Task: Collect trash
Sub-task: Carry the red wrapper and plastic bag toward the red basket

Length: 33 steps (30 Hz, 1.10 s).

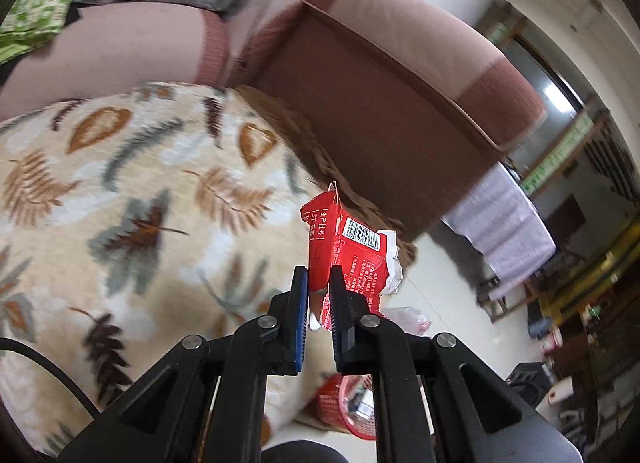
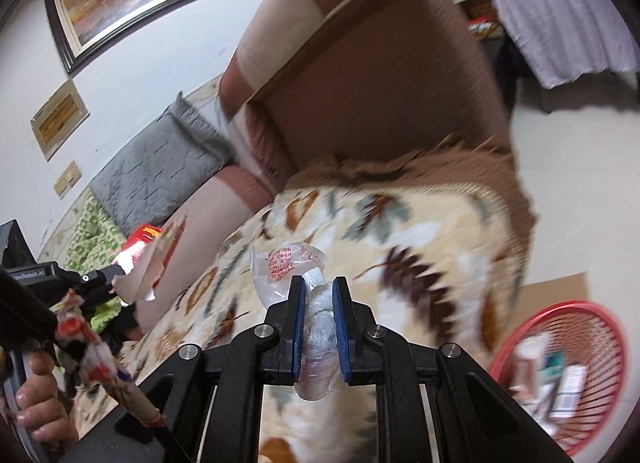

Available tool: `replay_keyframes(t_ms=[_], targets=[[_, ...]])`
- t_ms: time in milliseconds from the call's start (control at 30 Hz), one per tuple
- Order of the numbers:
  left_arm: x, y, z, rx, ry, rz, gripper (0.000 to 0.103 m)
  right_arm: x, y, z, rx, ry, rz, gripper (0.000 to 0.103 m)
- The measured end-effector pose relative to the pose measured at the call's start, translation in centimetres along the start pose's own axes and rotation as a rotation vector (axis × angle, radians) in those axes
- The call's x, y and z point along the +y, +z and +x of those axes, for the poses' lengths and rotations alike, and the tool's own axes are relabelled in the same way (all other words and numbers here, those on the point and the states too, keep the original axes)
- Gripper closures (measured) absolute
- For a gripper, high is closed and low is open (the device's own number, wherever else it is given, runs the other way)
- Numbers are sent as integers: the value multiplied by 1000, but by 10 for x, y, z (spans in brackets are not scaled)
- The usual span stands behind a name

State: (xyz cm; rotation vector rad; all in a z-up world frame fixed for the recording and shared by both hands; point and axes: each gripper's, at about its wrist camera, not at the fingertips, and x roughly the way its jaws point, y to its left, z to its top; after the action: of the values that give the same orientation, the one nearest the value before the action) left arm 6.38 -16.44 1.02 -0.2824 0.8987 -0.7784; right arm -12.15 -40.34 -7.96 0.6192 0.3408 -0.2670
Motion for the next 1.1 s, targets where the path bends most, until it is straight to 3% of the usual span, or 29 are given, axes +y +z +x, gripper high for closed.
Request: replay_keyframes(t_ms=[400, 733, 1100], targets=[[-67, -54, 41, 154, -113, 124, 93, -69, 24, -92, -68, -119, 77, 88], [-107, -103, 61, 220, -91, 236, 93, -107, 24, -125, -87, -146, 143, 88], [-118, -124, 90, 279, -74, 247, 93, -122, 21, -136, -79, -180, 165, 88]])
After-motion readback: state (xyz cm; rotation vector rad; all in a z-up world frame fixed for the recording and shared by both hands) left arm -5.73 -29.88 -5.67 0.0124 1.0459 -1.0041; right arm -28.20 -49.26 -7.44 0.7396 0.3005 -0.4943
